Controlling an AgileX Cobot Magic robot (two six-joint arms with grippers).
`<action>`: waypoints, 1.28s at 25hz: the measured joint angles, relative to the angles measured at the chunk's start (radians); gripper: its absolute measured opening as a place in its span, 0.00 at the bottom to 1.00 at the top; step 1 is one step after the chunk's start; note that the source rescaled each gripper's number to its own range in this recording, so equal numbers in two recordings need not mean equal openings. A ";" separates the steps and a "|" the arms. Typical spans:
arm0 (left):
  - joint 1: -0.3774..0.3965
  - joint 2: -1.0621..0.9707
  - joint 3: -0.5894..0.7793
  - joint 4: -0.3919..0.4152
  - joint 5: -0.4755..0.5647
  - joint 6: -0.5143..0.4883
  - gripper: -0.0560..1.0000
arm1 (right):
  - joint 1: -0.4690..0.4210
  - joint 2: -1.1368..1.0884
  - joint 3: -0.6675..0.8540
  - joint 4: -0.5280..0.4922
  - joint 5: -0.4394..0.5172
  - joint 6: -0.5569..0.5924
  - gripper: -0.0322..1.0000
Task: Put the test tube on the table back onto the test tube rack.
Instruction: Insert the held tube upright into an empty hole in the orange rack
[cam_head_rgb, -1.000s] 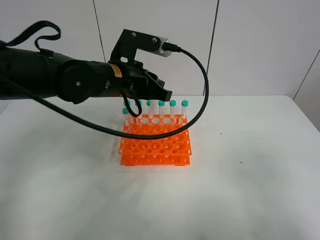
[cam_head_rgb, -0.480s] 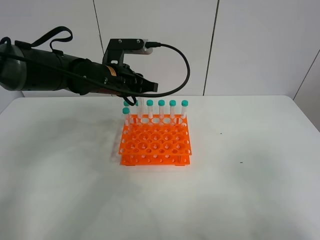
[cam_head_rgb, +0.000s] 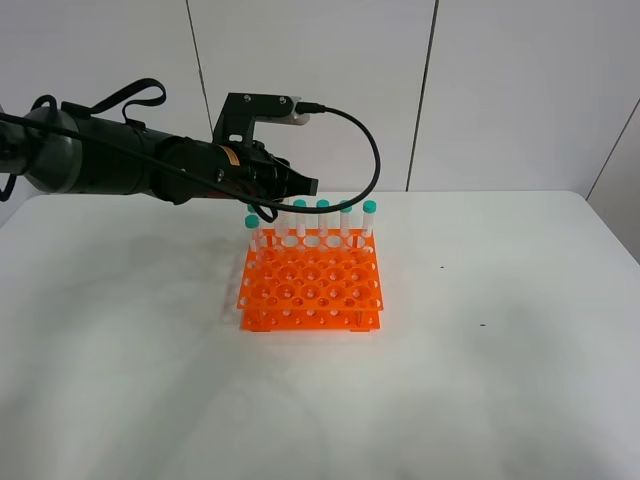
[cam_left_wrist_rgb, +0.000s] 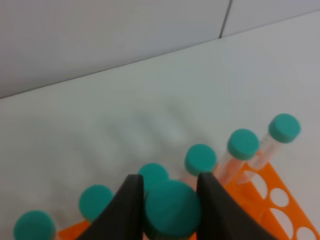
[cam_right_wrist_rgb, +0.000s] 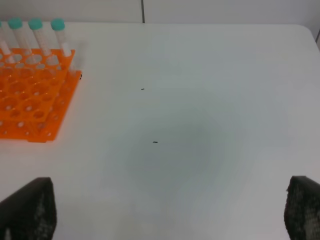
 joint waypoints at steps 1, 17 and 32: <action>0.002 0.005 0.000 0.000 0.000 0.000 0.06 | 0.000 0.000 0.000 0.000 0.000 0.000 1.00; 0.019 0.019 0.000 0.000 -0.012 -0.040 0.06 | 0.000 0.000 0.000 0.000 0.000 0.000 1.00; 0.019 0.019 0.040 0.000 -0.067 -0.054 0.06 | 0.000 0.000 0.000 0.000 0.000 0.000 1.00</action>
